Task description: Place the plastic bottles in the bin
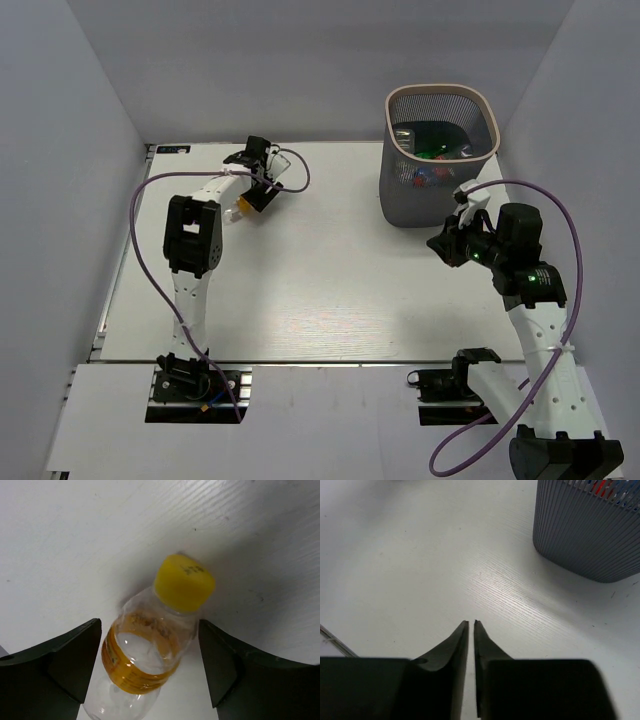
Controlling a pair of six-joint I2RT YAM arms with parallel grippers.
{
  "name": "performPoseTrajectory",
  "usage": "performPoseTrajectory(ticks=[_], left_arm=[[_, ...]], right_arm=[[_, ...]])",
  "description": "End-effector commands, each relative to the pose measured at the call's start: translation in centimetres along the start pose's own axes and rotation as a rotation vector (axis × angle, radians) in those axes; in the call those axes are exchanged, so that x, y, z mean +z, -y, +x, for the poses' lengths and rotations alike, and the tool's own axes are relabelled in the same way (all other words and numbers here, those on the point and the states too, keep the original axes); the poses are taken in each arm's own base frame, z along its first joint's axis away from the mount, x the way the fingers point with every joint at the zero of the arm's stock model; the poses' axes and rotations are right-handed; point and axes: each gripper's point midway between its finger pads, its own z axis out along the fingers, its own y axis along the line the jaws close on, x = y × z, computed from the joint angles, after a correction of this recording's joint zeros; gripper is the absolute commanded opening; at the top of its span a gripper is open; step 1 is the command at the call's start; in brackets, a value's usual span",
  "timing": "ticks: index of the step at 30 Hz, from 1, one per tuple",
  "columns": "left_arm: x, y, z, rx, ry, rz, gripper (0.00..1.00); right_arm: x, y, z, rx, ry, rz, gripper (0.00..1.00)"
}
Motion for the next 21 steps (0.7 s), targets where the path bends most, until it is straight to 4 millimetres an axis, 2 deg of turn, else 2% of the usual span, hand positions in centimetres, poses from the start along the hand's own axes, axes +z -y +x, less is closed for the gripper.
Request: performPoseTrajectory(ticks=[1,3,6,7,9,10,11,12,13,14,15,16,17,18,20,21], left_arm=[[0.3,-0.3,-0.1,-0.020,0.021,0.027,0.86],[1.0,0.3,0.5,-0.025,0.003,0.038,0.85],[1.3,0.4,0.8,-0.034,-0.009,0.035,0.73],[1.0,0.2,0.6,-0.045,-0.002,0.030,0.61],[-0.5,-0.7,-0.5,-0.081,0.039,0.007,0.47],[-1.0,-0.3,-0.8,-0.089,0.046,0.009,0.41],[-1.8,-0.1,-1.9,-0.121,0.083,0.008,0.30],[-2.5,0.1,-2.3,-0.153,0.108,0.020,0.26],[-4.5,-0.1,-4.1,-0.186,0.178,0.031,0.22],[-5.6,0.2,-5.0,-0.264,0.222,0.060,0.15],[-7.0,1.4,-6.3,-0.300,0.278,0.120,0.13],[-8.7,1.7,-8.4,-0.327,0.366,0.155,0.11],[-12.2,1.1,-10.2,-0.398,0.461,0.179,0.08],[-14.8,3.1,-12.4,-0.382,0.551,0.273,0.06],[-19.7,3.8,-15.6,-0.376,0.728,0.356,0.04],[-23.7,4.2,-17.1,-0.358,0.823,0.389,0.02]], right_arm=[[-0.2,-0.5,-0.6,0.012,0.028,-0.021,0.19],[-0.1,-0.7,-0.4,0.016,0.022,-0.033,0.25],[-0.2,-0.8,-0.1,0.015,0.026,-0.034,0.27],[-0.4,-1.0,-0.1,0.010,0.034,-0.035,0.27],[-0.5,-1.1,0.0,0.012,0.038,-0.035,0.23],[-0.5,-1.1,0.2,0.014,0.038,-0.032,0.21],[-0.7,-1.3,0.2,0.012,0.045,-0.032,0.16],[-0.6,-1.3,0.4,0.014,0.045,-0.037,0.14],[-0.6,-1.4,0.6,0.015,0.044,-0.039,0.11],[-0.7,-1.5,0.7,0.011,0.051,-0.040,0.11],[-0.8,-1.9,0.7,0.005,0.055,-0.057,0.16],[-0.6,-1.9,1.3,-0.001,0.045,-0.065,0.25],[-0.9,-2.2,1.1,-0.025,0.064,-0.075,0.38],[-0.9,-2.3,1.5,-0.040,0.059,-0.080,0.55],[-0.7,-3.0,3.2,-0.079,0.041,-0.125,0.55],[-0.8,-3.1,3.7,-0.141,0.041,-0.139,0.33]])
